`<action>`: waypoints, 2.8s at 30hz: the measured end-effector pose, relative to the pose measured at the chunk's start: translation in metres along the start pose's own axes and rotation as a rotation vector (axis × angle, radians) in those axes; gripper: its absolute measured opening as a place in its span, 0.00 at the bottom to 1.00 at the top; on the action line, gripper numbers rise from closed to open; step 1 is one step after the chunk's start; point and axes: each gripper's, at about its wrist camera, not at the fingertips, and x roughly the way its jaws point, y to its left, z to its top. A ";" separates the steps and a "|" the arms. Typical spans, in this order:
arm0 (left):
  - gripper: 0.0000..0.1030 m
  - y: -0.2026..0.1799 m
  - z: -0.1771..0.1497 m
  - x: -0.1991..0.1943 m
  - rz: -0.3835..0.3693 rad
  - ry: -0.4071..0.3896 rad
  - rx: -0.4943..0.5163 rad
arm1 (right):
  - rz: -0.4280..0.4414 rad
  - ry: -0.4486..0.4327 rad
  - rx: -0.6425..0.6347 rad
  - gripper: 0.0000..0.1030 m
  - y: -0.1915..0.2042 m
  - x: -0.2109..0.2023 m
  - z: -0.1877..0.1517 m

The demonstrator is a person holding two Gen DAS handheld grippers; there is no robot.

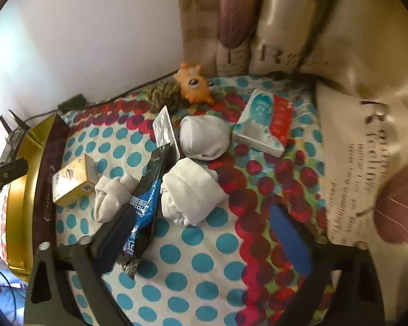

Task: Organize objects
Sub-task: 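Grasp the yellow medicine box with the left gripper, then carry the yellow box into the gold tray and release it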

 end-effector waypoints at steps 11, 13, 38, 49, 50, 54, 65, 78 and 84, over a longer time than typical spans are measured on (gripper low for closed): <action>0.77 -0.002 -0.004 0.009 0.026 0.026 0.006 | 0.028 0.066 -0.087 0.68 0.000 0.043 0.009; 0.77 -0.003 -0.004 0.012 0.027 0.032 0.005 | 0.035 0.067 -0.103 0.67 0.001 0.047 0.010; 0.77 -0.032 0.014 0.077 -0.150 0.175 0.388 | 0.147 0.033 -0.130 0.35 -0.006 0.041 0.007; 0.77 -0.038 0.015 0.120 -0.118 0.304 0.594 | 0.149 0.017 -0.130 0.35 -0.006 0.035 0.006; 0.77 -0.039 0.013 0.122 -0.123 0.320 0.614 | 0.149 0.017 -0.130 0.35 -0.006 0.035 0.006; 0.79 -0.038 0.009 0.133 -0.118 0.354 0.636 | 0.146 0.011 -0.124 0.35 -0.006 0.033 0.005; 0.54 -0.032 0.015 0.125 -0.118 0.275 0.468 | 0.135 0.002 -0.098 0.36 -0.008 0.031 0.003; 0.53 -0.023 0.027 0.046 -0.148 0.117 0.224 | 0.127 -0.025 -0.092 0.36 -0.005 0.023 0.007; 0.54 0.029 0.011 0.021 -0.092 0.094 0.048 | 0.132 -0.032 -0.092 0.36 -0.005 0.020 0.009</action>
